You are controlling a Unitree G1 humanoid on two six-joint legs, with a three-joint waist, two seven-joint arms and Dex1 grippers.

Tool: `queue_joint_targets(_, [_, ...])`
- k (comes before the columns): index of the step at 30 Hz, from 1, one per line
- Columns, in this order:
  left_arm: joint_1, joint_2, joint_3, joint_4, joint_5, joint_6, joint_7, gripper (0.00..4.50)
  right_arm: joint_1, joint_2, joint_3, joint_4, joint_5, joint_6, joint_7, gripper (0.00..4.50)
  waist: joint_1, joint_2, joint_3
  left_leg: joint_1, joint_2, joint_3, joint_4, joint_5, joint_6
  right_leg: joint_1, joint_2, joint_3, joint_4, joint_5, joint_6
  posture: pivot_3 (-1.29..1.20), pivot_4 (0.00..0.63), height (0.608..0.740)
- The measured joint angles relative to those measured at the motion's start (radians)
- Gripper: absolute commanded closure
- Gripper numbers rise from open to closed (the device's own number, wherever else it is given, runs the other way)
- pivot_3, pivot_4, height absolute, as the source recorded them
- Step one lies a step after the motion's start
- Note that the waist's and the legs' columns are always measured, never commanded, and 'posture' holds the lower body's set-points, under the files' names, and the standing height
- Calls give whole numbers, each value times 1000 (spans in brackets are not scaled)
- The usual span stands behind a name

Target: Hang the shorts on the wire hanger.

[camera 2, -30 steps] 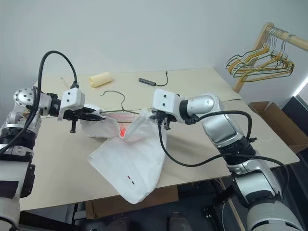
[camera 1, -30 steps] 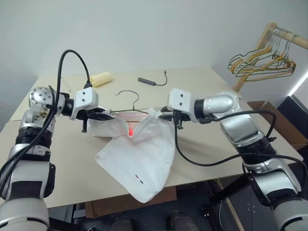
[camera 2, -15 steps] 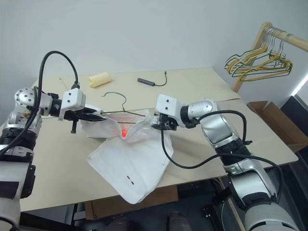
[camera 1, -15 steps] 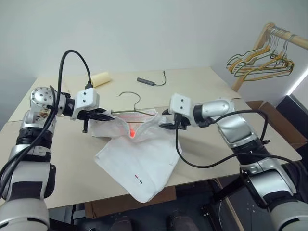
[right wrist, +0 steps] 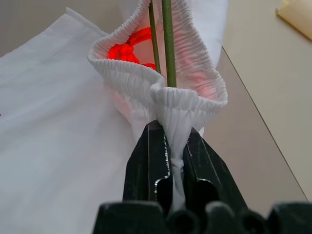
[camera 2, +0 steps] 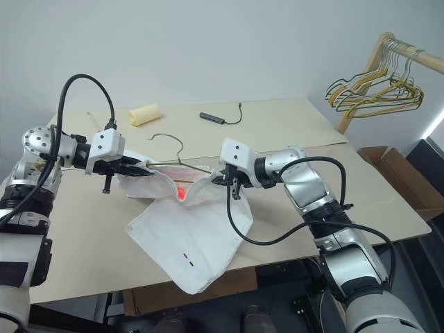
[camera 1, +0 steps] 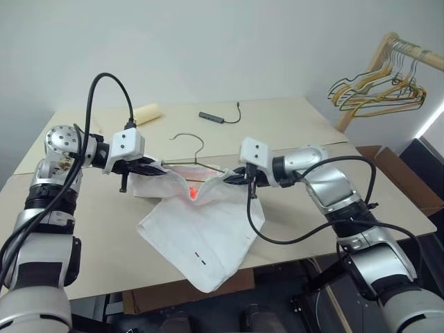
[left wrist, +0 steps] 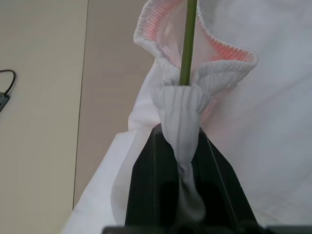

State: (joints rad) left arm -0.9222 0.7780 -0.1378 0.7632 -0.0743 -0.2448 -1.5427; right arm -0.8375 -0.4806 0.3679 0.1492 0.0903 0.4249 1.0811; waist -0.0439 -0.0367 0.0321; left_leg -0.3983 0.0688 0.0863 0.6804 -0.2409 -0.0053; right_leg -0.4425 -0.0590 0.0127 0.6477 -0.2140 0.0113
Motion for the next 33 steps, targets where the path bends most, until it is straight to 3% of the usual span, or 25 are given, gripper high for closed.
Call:
queue_joint_targets(2, [0, -3, 0, 2, 0, 1, 0, 4500, 0, 0, -2, 2, 0, 1, -3, 4489, 0, 0, 0, 0, 0, 0, 0, 0, 0, 0, 0, 0, 0, 0, 0, 4, 0, 740])
queue_joint_targets(3, [0, -6, 1, 6, -2, 3, 0, 3827, 0, -1, -2, 2, -1, 1, -5, 4500, 0, 0, 0, 0, 0, 0, 0, 0, 0, 0, 0, 0, 0, 0, 0, 3, 0, 740])
queue_joint_targets(8, [-5, -33, 26, 32, -27, 10, 12, 2328, 0, -2, -3, 2, 0, 15, -15, 4500, -1, 0, 0, 0, 0, 0, 0, 0, 0, 0, 0, 0, 0, 0, 0, -4, 0, 740])
queue_joint_targets(15, [-53, -74, 138, 118, -57, -30, 195, 18, 44, -21, -55, -29, 10, 86, -54, 4500, 2, 0, 0, -1, 0, 0, 0, 0, 0, 0, 0, -1, 0, 0, 0, -24, 0, 740])
queue_joint_targets(19, [-98, -105, 276, 93, -182, 9, 279, 18, 84, -38, -115, -84, 23, 167, -104, 4500, -3, 0, 0, -1, 0, 0, 1, 0, 0, 0, -1, -1, -1, 0, 0, -49, 0, 740])
queue_joint_targets(24, [-73, -124, 371, -16, -269, 79, 383, 18, 112, -69, -238, -122, 53, 399, -224, 4500, -14, 0, 0, 1, 0, 0, 0, 0, 0, 1, -1, 0, 0, 0, 0, -77, 0, 740])
queue_joint_targets(33, [194, -179, 392, -466, -451, 335, 421, 18, 108, -133, -429, -118, 28, 800, -513, 4500, -40, 0, 0, 2, 0, 0, 0, 0, 0, 2, -1, 1, 0, 0, 0, -113, 0, 740])
